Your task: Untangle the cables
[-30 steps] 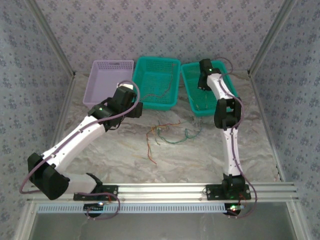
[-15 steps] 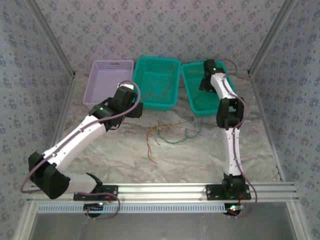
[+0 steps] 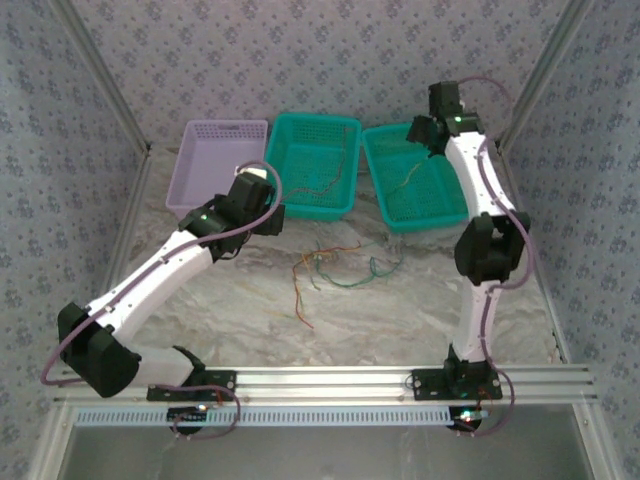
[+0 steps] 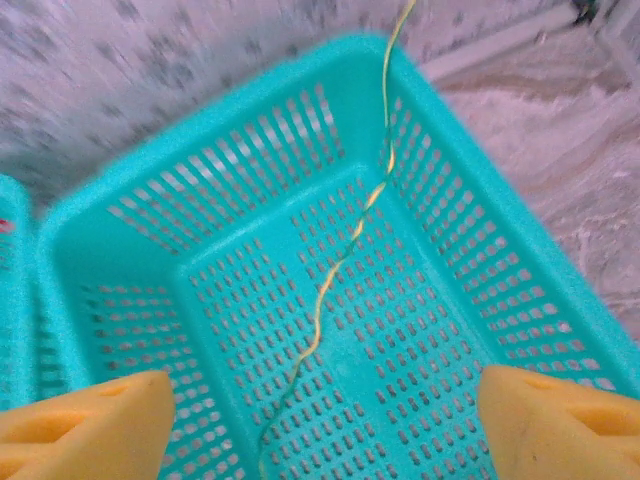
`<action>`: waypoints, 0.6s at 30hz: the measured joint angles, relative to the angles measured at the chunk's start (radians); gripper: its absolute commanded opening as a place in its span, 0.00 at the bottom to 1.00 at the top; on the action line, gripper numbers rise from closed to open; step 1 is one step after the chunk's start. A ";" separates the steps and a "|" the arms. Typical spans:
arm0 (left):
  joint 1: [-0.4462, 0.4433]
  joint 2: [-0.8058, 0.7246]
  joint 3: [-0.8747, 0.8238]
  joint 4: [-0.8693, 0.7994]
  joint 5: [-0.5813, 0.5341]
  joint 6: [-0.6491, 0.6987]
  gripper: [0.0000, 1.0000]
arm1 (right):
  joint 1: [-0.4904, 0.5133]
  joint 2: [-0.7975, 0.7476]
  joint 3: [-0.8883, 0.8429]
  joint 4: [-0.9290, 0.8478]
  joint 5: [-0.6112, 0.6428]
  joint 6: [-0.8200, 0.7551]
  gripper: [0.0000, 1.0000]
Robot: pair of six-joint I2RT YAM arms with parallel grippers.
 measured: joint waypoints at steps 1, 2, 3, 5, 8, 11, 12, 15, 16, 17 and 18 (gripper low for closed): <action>0.000 0.000 0.000 0.000 -0.002 0.002 1.00 | -0.003 -0.049 -0.041 0.024 -0.001 0.010 0.82; 0.000 0.000 0.000 0.000 -0.003 0.003 1.00 | -0.007 -0.089 -0.072 0.041 -0.004 0.016 0.83; 0.000 0.000 0.000 0.000 -0.005 0.004 1.00 | -0.011 -0.129 -0.104 0.061 -0.004 0.019 0.84; 0.000 0.000 0.000 0.000 -0.010 0.004 1.00 | -0.015 -0.186 -0.138 0.083 0.000 0.026 0.87; 0.000 0.000 0.000 0.000 -0.020 0.005 1.00 | 0.006 -0.248 -0.179 0.103 0.024 0.023 0.92; 0.000 0.000 -0.007 0.008 -0.025 0.007 1.00 | 0.078 -0.318 -0.263 0.118 0.070 0.005 1.00; 0.000 0.000 -0.011 0.011 -0.026 0.008 1.00 | 0.104 -0.345 -0.299 0.117 0.087 0.000 1.00; 0.000 -0.001 -0.022 0.017 -0.031 0.011 1.00 | 0.194 -0.447 -0.425 0.118 0.130 -0.018 1.00; 0.000 -0.002 -0.026 0.020 -0.032 0.013 1.00 | 0.214 -0.489 -0.473 0.121 0.125 -0.018 1.00; 0.000 -0.005 -0.032 0.023 -0.033 0.015 1.00 | 0.221 -0.531 -0.519 0.120 0.109 -0.017 1.00; 0.000 -0.008 -0.038 0.028 -0.035 0.015 1.00 | 0.213 -0.566 -0.554 0.119 0.092 -0.014 1.00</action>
